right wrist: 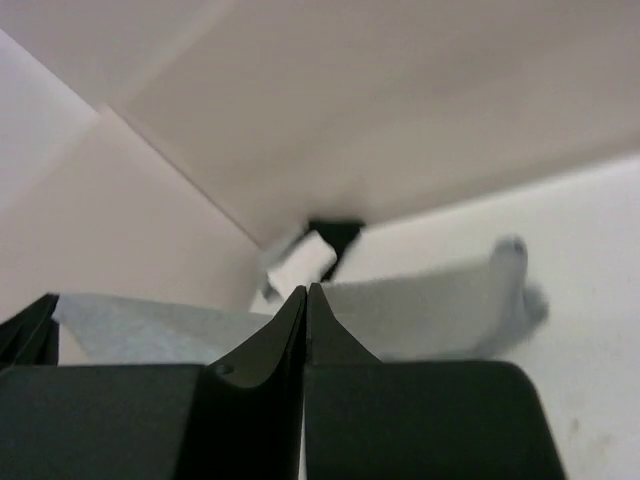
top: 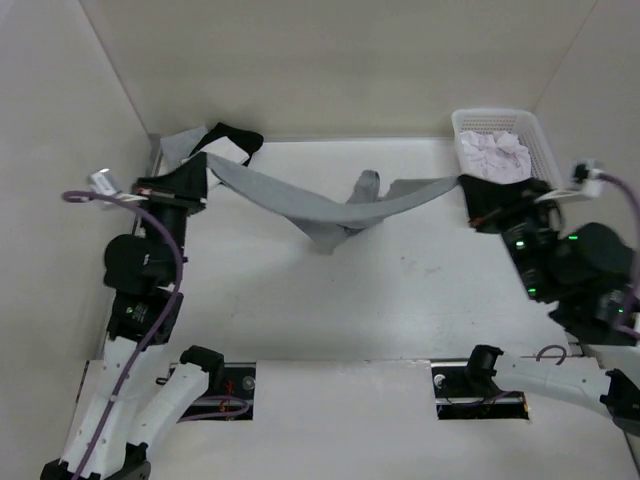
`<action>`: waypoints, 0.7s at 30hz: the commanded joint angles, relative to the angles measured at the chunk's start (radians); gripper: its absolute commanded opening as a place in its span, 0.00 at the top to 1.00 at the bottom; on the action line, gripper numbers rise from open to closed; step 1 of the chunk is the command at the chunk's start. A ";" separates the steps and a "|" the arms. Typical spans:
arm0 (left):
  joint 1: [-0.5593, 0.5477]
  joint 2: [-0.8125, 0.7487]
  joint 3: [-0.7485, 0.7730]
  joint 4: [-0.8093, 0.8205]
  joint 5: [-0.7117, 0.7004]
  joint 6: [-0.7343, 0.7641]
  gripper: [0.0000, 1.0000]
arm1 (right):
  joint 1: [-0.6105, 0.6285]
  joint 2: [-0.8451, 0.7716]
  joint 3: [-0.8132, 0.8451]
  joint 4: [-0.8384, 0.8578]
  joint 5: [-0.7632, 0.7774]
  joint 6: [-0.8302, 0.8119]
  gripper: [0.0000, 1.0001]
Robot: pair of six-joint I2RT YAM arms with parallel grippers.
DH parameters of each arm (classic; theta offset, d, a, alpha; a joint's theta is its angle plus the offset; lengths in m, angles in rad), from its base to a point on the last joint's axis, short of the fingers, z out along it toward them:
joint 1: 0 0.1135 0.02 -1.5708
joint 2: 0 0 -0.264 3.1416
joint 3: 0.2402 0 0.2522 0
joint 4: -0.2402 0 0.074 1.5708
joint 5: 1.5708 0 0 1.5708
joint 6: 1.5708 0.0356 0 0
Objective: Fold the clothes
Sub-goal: Flatten the tank top out
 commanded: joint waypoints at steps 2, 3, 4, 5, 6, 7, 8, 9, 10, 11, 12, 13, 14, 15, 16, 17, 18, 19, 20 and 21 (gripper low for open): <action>0.021 0.026 0.261 0.113 -0.096 0.120 1.00 | 0.099 0.047 0.263 0.176 0.201 -0.426 1.00; 0.025 0.044 0.316 0.113 -0.096 0.129 1.00 | 0.126 0.070 0.326 0.221 0.201 -0.497 1.00; 0.027 0.067 0.372 0.113 -0.095 0.140 1.00 | 0.159 0.096 0.391 0.259 0.204 -0.563 1.00; 0.030 0.090 0.422 0.111 -0.095 0.154 1.00 | 0.183 0.126 0.454 0.291 0.201 -0.623 1.00; 0.028 0.113 0.468 0.108 -0.093 0.163 1.00 | 0.199 0.160 0.516 0.317 0.199 -0.681 1.00; 0.025 0.135 0.508 0.105 -0.093 0.174 1.00 | 0.205 0.200 0.580 0.342 0.195 -0.744 1.00; 0.022 0.155 0.542 0.101 -0.096 0.187 1.00 | 0.209 0.238 0.637 0.359 0.188 -0.790 1.00; 0.021 0.173 0.565 0.095 -0.101 0.201 1.00 | 0.208 0.270 0.683 0.370 0.179 -0.826 1.00; 0.019 0.192 0.585 0.087 -0.101 0.212 1.00 | 0.199 0.301 0.722 0.371 0.162 -0.847 1.00; 0.018 0.209 0.599 0.081 -0.101 0.220 1.00 | 0.177 0.324 0.745 0.371 0.141 -0.855 1.00; 0.016 0.224 0.604 0.075 -0.102 0.229 1.00 | 0.136 0.344 0.756 0.367 0.116 -0.852 1.00; 0.018 0.241 0.604 0.073 -0.107 0.232 1.00 | 0.087 0.360 0.754 0.362 0.086 -0.838 1.00; 0.018 0.256 0.599 0.071 -0.110 0.235 1.00 | 0.031 0.375 0.747 0.347 0.054 -0.808 1.00; 0.021 0.276 0.595 0.070 -0.112 0.241 1.00 | -0.041 0.396 0.743 0.321 0.021 -0.763 1.00; 0.028 0.302 0.592 0.070 -0.116 0.247 1.00 | -0.124 0.422 0.743 0.283 -0.034 -0.710 1.00; 0.036 0.336 0.590 0.070 -0.124 0.256 1.00 | -0.208 0.453 0.743 0.241 -0.116 -0.644 1.00; 0.048 0.377 0.590 0.070 -0.128 0.264 1.00 | -0.308 0.491 0.749 0.197 -0.197 -0.557 1.00; 0.064 0.425 0.587 0.070 -0.127 0.267 1.00 | -0.397 0.536 0.763 0.145 -0.285 -0.477 1.00; 0.082 0.472 0.584 0.067 -0.124 0.267 1.00 | -0.472 0.583 0.776 0.106 -0.374 -0.403 1.00; 0.097 0.512 0.581 0.064 -0.122 0.260 1.00 | -0.526 0.619 0.779 0.088 -0.434 -0.351 1.00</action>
